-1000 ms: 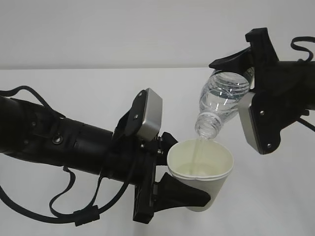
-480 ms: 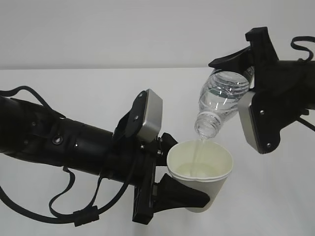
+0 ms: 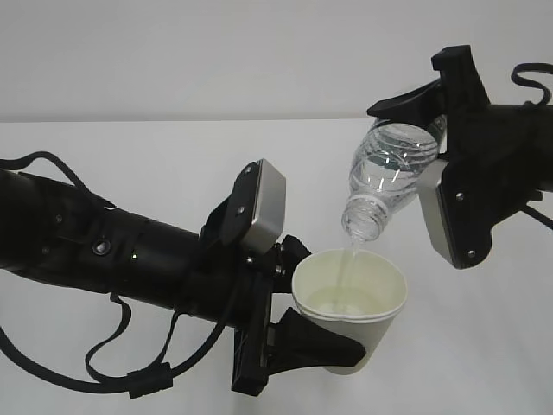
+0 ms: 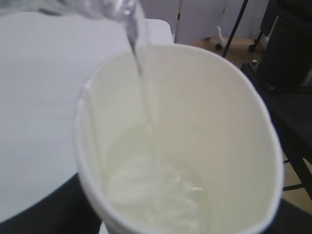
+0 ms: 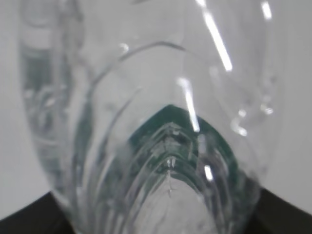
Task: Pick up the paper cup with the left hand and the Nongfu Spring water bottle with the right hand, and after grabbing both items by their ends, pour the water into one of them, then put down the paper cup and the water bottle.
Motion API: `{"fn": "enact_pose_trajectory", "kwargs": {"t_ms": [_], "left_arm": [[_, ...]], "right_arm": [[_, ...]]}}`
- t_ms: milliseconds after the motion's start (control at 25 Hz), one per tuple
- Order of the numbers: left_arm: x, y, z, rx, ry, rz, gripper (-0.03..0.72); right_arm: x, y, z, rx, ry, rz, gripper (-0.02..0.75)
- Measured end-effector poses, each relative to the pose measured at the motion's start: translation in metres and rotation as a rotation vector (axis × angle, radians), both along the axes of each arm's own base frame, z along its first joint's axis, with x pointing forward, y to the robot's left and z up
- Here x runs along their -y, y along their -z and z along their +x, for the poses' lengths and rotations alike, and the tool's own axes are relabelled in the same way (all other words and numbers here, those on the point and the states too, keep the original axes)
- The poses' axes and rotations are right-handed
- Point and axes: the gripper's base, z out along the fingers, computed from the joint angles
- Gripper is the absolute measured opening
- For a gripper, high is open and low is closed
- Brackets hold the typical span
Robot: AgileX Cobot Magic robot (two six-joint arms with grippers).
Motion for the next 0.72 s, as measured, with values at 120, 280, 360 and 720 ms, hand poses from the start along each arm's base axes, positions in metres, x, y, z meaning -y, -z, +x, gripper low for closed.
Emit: {"fn": "enact_pose_trajectory", "kwargs": {"t_ms": [120, 280, 360, 720], "left_arm": [[0.0, 0.0, 0.0, 0.0, 0.0, 0.0, 0.462], [0.0, 0.0, 0.0, 0.0, 0.0, 0.0, 0.462], [0.0, 0.0, 0.0, 0.0, 0.0, 0.0, 0.462], [-0.0001, 0.0002, 0.0002, 0.001, -0.002, 0.002, 0.462]], "right_arm": [[0.0, 0.0, 0.0, 0.0, 0.0, 0.0, 0.459], [0.0, 0.0, 0.0, 0.0, 0.0, 0.0, 0.459], [-0.0001, 0.0, 0.0, 0.002, -0.001, -0.001, 0.459], [-0.0001, 0.0, 0.0, 0.004, -0.003, -0.005, 0.459]]}}
